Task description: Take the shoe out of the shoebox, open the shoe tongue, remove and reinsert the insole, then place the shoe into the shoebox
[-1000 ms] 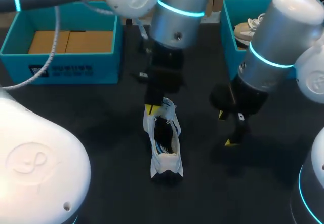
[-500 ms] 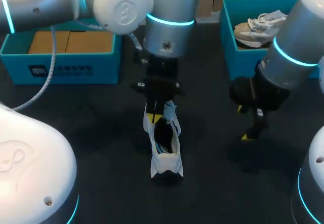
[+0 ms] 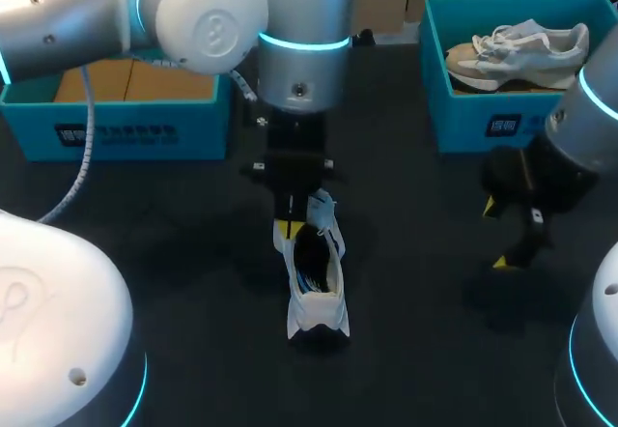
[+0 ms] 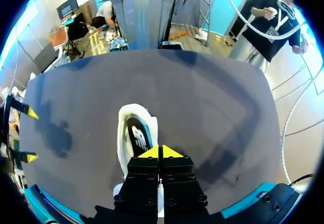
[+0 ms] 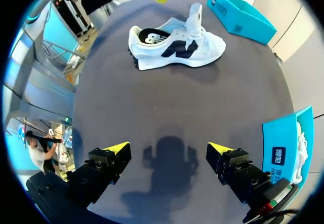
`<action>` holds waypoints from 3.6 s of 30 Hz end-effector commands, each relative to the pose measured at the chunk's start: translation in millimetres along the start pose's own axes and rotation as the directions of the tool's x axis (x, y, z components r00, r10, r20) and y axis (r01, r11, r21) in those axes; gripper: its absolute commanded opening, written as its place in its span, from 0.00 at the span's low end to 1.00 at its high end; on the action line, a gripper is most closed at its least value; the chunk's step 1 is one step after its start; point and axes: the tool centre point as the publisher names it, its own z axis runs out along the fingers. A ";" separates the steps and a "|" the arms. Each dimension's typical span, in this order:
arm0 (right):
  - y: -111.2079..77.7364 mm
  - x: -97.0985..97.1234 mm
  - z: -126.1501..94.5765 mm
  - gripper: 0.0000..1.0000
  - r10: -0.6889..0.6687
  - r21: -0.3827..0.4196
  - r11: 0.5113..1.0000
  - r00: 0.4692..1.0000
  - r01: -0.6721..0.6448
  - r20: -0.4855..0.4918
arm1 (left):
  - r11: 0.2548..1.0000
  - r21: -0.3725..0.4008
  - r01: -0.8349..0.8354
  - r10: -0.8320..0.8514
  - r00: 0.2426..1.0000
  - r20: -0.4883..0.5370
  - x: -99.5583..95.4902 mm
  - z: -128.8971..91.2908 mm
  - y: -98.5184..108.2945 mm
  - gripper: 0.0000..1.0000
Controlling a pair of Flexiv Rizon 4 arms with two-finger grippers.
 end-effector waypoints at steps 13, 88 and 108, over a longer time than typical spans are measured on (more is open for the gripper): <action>-1.1 2.0 0.1 1.00 -0.002 -0.001 1.000 1.000 0.002 0.004 | 0.997 0.023 -0.074 0.075 0.997 -0.021 -35.6 66.7 12.4 0.00; -1.1 2.0 0.1 1.00 -0.002 -0.001 1.000 1.000 0.002 0.004 | 0.999 -0.048 0.025 -0.027 0.999 -0.033 -20.6 141.5 34.2 0.00; -1.1 2.0 0.1 1.00 -0.002 -0.001 1.000 1.000 0.002 0.004 | 0.995 -0.089 0.036 -0.039 0.998 -0.040 -31.3 96.4 19.5 0.00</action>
